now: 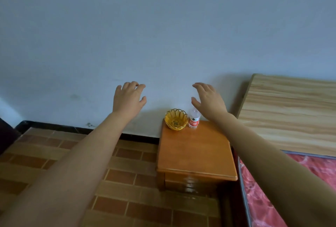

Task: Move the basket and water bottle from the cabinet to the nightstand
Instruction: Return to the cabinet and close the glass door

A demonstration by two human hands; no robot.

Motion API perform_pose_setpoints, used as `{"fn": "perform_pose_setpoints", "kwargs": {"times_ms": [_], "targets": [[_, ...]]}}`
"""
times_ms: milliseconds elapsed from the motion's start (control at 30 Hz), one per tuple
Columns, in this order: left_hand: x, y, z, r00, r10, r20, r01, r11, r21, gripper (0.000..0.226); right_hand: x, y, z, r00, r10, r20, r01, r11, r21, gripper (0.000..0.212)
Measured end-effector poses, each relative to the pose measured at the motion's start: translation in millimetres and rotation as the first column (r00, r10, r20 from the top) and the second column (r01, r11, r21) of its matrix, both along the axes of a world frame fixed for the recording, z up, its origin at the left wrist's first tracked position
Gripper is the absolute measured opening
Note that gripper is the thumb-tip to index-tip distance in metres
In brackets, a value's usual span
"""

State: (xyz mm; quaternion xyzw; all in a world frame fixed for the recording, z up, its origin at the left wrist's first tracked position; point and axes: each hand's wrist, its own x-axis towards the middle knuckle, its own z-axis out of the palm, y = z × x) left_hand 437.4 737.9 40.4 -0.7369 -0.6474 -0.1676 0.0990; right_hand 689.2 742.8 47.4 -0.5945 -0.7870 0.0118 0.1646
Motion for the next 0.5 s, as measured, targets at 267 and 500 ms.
{"fn": "perform_pose_setpoints", "kwargs": {"times_ms": [267,500], "targets": [[-55.0,-39.7,1.0,0.981,0.195,-0.011,-0.195,0.981,-0.010,0.039,-59.6,2.9,11.3,0.987,0.154,-0.038,-0.152,0.987,0.046,0.045],[-124.2,-86.3,10.0,0.910,0.414,0.013,-0.414,0.910,0.020,0.039,-144.2,-2.1,11.2,0.934,0.351,-0.065,-0.347,0.936,0.061,0.043]]}}
